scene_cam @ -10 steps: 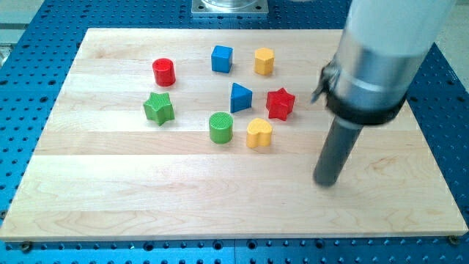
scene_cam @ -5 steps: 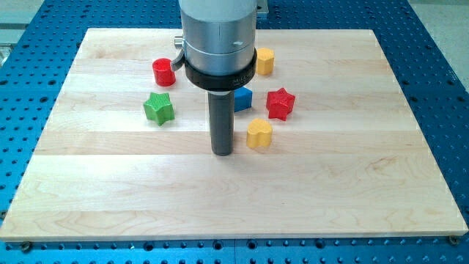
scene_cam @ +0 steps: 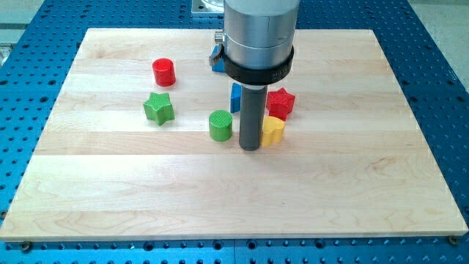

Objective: Place the heart below the red star

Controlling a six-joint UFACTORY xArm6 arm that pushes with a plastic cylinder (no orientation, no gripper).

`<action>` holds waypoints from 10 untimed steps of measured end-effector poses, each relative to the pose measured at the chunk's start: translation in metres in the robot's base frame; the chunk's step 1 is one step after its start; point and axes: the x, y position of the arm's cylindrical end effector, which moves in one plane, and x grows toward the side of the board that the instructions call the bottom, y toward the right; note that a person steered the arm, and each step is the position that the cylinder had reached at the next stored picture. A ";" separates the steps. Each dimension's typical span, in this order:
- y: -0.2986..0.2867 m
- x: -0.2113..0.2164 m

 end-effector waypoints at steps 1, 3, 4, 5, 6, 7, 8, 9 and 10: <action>0.008 0.005; 0.040 0.016; 0.055 0.018; 0.055 0.001; 0.061 0.023; 0.079 0.047; 0.080 0.047; 0.080 0.047; 0.076 0.046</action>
